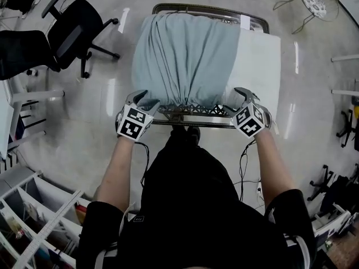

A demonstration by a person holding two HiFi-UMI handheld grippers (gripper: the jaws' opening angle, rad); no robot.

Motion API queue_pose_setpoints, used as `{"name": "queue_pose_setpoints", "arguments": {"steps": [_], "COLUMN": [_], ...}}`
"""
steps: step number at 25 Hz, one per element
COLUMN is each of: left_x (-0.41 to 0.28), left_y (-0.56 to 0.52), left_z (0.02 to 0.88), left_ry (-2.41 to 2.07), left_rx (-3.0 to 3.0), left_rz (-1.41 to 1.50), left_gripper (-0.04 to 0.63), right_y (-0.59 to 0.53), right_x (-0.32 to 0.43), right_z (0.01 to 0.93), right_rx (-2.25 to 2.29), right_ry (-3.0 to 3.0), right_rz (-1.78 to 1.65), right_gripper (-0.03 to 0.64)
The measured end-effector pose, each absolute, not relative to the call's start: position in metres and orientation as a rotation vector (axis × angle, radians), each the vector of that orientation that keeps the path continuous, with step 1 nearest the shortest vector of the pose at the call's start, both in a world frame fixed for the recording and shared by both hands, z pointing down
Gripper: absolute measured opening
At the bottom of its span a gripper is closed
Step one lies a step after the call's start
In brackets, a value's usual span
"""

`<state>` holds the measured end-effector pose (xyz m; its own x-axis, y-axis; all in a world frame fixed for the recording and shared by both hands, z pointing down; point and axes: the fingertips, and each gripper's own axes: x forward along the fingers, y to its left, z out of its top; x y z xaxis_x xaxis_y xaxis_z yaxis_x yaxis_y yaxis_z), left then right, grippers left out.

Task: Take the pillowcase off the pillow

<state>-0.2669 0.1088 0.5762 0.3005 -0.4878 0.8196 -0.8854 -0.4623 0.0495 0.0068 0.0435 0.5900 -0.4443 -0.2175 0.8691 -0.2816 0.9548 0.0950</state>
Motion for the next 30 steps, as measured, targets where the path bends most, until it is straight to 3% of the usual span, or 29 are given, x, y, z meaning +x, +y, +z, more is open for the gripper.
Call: {"name": "queue_pose_setpoints", "arguments": {"steps": [7,14,16,20,22,30], "left_x": [-0.221,-0.223,-0.228,-0.237,-0.244,-0.283], "left_y": [0.126,0.110,0.106,0.103,0.109,0.124], "left_z": [0.577,0.601,0.607,0.605,0.601,0.586], "left_ry": [-1.271,-1.289,-1.297,-1.301,-1.291,-1.245], "left_rx": [2.026,2.021,2.047,2.086,2.094,2.118], "left_rz": [1.096,1.305,1.360,1.380,1.356,1.248], "left_gripper": [0.241,0.238,0.189,0.103,0.045,0.008], "right_y": [0.062,0.051,0.045,0.032,0.034,0.035], "right_x": [0.022,0.016,0.015,0.016,0.018,0.029], "right_z": [0.598,0.636,0.647,0.646,0.638,0.599], "right_rx": [0.426,0.494,0.522,0.560,0.560,0.531], "right_ry": [-2.036,-1.932,-1.882,-1.837,-1.866,-1.905], "right_rz": [-0.014,-0.136,-0.209,-0.283,-0.227,-0.121], "right_gripper": [0.356,0.396,0.392,0.245,0.203,0.160]}}
